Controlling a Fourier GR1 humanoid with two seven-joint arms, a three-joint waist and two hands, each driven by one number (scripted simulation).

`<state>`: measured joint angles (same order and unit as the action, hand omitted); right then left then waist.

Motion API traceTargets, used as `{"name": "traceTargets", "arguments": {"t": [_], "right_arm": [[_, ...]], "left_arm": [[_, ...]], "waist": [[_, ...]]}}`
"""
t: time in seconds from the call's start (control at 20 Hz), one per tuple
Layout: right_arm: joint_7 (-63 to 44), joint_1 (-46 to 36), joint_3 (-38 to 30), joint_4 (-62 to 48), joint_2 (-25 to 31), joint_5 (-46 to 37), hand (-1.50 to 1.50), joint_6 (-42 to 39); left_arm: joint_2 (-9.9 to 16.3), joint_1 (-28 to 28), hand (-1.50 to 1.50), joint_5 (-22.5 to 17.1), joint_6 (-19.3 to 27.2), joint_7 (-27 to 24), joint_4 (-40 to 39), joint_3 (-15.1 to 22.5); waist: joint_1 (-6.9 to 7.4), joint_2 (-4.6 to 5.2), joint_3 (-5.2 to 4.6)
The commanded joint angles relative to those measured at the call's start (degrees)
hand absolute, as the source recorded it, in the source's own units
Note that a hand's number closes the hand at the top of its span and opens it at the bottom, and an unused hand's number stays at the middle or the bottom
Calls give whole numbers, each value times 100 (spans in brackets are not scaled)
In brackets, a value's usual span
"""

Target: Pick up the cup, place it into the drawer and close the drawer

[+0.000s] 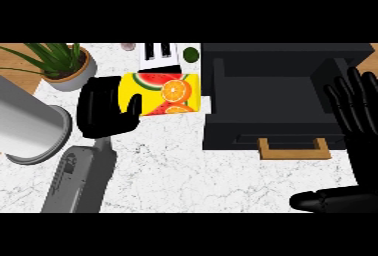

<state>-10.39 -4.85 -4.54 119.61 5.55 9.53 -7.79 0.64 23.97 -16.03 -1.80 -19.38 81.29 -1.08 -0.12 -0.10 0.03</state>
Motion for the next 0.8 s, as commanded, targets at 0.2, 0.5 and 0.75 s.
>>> {"name": "traceTargets", "arguments": {"t": [0.2, 0.5, 0.75], "right_arm": [[169, 40, -78, -95, -19, -8, -150, -16], [-54, -15, -329, 68, 150, 356, -150, -124], [282, -37, -193, -387, 75, 33, -150, -134]], "left_arm": [[31, 1174, 150, 208, 718, 879, -1, 195], [-16, 2388, 150, 502, 1161, 990, -1045, 104], [-63, 3014, 150, 550, 1474, 984, -1730, 273]], "waist": [[-15, 8, -1], [-60, 15, -1], [-66, 25, 0]]}}
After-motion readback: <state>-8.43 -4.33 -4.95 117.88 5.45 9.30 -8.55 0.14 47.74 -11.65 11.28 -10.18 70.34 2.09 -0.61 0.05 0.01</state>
